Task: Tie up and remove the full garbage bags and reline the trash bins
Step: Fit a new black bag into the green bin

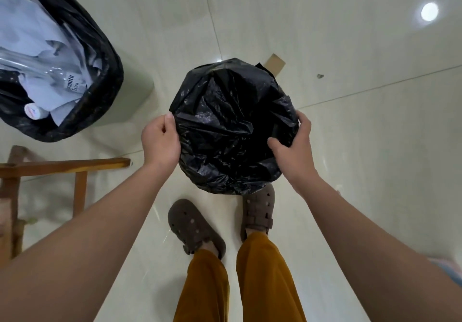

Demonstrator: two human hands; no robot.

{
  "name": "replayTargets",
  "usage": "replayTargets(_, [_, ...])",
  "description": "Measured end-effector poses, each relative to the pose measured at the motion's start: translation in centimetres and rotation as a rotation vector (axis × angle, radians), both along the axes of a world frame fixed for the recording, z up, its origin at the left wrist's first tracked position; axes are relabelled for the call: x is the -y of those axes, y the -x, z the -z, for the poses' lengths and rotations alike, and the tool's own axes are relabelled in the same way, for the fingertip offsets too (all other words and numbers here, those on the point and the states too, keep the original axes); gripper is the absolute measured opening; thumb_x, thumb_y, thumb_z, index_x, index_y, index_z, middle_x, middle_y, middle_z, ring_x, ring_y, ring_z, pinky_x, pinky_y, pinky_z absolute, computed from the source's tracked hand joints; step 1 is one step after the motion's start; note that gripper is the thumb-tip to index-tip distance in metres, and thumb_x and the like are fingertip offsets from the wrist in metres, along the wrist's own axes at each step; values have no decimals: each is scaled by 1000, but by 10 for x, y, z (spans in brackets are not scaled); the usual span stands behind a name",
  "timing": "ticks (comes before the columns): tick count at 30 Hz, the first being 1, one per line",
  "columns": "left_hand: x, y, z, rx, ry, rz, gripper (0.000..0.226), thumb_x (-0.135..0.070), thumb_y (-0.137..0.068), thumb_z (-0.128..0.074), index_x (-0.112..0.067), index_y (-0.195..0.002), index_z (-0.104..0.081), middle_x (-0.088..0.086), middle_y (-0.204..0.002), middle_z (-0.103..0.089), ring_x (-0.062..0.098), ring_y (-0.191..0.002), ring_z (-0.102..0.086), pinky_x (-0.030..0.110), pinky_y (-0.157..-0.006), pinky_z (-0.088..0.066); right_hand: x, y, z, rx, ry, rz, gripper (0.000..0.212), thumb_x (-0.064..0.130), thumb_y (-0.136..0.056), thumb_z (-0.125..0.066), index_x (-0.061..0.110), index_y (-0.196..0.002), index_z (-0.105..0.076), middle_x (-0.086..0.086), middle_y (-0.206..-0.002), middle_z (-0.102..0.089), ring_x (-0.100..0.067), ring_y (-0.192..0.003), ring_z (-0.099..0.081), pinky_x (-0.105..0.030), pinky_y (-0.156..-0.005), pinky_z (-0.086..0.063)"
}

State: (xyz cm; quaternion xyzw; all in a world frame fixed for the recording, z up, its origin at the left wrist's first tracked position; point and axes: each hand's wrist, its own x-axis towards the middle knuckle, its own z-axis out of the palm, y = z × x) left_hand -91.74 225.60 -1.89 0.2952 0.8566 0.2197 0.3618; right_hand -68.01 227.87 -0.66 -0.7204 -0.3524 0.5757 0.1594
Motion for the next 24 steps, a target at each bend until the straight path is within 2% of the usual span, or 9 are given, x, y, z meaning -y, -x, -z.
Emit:
replayTargets(3, [2,7,7,30,110,-115,45,-22,-101,-37,-16,-58,-25,-1,-57,-25,8,-49,-23,25,-45,-18,3,3,-2,-5,-14,-45,75,1,-86,-54,38,-142,-20,5,-137,-42,-15,-126,-45,-42,-108,-43])
replayTargets(6, [5,10,14,35,245,-225,37,-18,-100,-41,-12,-64,-47,6,-65,-39,19,-64,-33,29,-58,-30,3,0,1,3,13,-54,76,-3,-86,-52,31,-145,-17,4,-134,-44,-16,-124,-46,-43,-107,-44])
replayTargets(8, [7,8,13,-75,193,-225,21,-21,-100,-46,-13,-101,-66,9,-93,-52,19,-77,-46,28,-75,-39,3,-1,1,10,11,-54,78,-1,-85,-55,30,-146,-16,2,-137,-42,-18,-126,-45,-44,-107,-43])
replayTargets(9, [8,6,8,-167,131,-190,26,-23,-99,-48,-11,-118,-61,9,-109,-50,19,-85,-49,26,-82,-40,4,-1,1,17,1,-57,79,1,-85,-56,31,-146,-16,0,-140,-41,-19,-128,-44,-44,-108,-42])
replayTargets(10, [10,3,3,-245,38,-108,28,-22,-99,-48,-11,-123,-57,10,-117,-45,19,-91,-50,26,-86,-41,6,0,0,30,-11,-61,80,2,-85,-57,31,-146,-16,0,-142,-40,-20,-130,-42,-44,-109,-42])
replayTargets(13, [18,-10,-16,-325,-215,332,25,-19,-95,-53,-8,-116,-60,12,-114,-47,22,-101,-49,36,-91,-43,13,2,-4,55,-46,-54,80,4,-84,-59,34,-145,-16,-1,-142,-39,-20,-131,-42,-43,-108,-42])
replayTargets(15, [24,-18,-19,-342,-152,577,34,-25,-91,-63,-12,-122,-62,14,-125,-49,27,-113,-46,43,-99,-37,16,5,-6,56,-56,-54,81,4,-84,-64,32,-144,-17,-1,-141,-39,-19,-131,-42,-43,-110,-41])
replayTargets(18, [28,-24,-14,-395,48,824,52,-39,-89,-63,-23,-137,-52,11,-150,-33,31,-135,-30,45,-111,-20,20,9,-4,101,-64,-85,89,6,-81,-72,26,-147,-15,-1,-145,-36,-17,-135,-37,-43,-114,-36])
replayTargets(24, [34,-25,1,-418,157,942,55,-50,-95,-46,-25,-144,-43,10,-160,-13,28,-147,-7,41,-118,-6,24,2,4,106,-84,-150,82,-4,-87,-59,31,-146,-15,1,-141,-41,-16,-130,-41,-44,-112,-38])
